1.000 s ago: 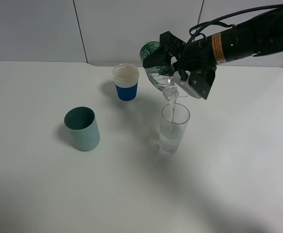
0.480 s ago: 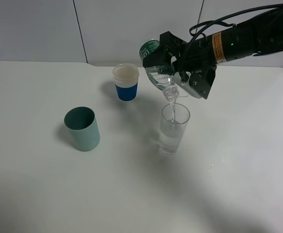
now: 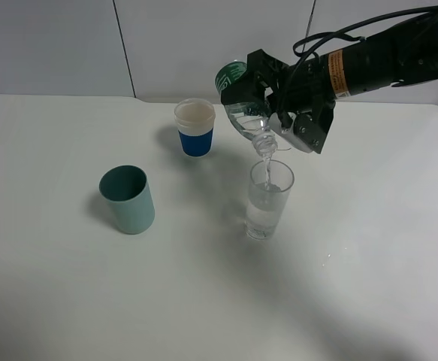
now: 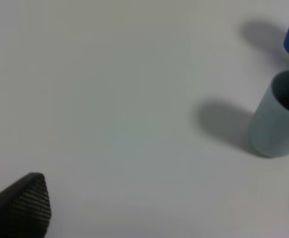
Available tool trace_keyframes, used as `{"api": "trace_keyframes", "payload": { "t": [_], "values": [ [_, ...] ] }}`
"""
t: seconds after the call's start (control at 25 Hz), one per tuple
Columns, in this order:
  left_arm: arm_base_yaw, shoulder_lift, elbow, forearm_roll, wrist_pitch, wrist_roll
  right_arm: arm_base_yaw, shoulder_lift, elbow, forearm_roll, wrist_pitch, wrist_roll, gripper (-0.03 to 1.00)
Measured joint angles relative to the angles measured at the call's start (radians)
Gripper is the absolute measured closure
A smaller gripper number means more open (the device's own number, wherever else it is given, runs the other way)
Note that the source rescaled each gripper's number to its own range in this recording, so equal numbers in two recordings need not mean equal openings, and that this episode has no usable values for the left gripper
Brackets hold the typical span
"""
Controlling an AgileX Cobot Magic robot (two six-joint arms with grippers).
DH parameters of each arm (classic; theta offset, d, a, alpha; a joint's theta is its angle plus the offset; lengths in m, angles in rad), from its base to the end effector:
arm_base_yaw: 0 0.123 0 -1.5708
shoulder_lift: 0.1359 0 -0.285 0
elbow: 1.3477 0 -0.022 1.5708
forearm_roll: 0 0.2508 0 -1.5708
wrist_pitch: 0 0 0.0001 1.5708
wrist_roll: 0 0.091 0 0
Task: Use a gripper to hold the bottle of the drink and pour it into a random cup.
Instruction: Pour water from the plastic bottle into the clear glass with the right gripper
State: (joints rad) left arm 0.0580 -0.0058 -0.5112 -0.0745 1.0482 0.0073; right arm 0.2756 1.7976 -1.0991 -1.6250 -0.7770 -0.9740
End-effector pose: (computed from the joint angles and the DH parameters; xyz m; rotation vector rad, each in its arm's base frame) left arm -0.0063 -0.0063 0.2816 -0.0474 2.0124 -0.0471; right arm 0.3390 0.1620 0.2234 -2.0735 -0.1531 -0.5922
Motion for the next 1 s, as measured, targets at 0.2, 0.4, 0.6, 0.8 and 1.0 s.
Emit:
{"api": "trace_keyframes", "payload": {
  "t": [0.2,0.4,0.6,0.8,1.0],
  "values": [
    [0.0,0.0,0.0,0.0,0.0,0.0,0.0,0.0,0.0,0.007,0.0,-0.005,0.96],
    [0.0,0.0,0.0,0.0,0.0,0.0,0.0,0.0,0.0,0.015,0.0,-0.024,0.96],
    [0.0,0.0,0.0,0.0,0.0,0.0,0.0,0.0,0.0,0.018,-0.001,-0.031,0.96],
    [0.0,0.0,0.0,0.0,0.0,0.0,0.0,0.0,0.0,0.018,-0.001,-0.046,0.96],
    [0.0,0.0,0.0,0.0,0.0,0.0,0.006,0.0,0.0,0.036,-0.001,-0.084,0.96]
  ]
}}
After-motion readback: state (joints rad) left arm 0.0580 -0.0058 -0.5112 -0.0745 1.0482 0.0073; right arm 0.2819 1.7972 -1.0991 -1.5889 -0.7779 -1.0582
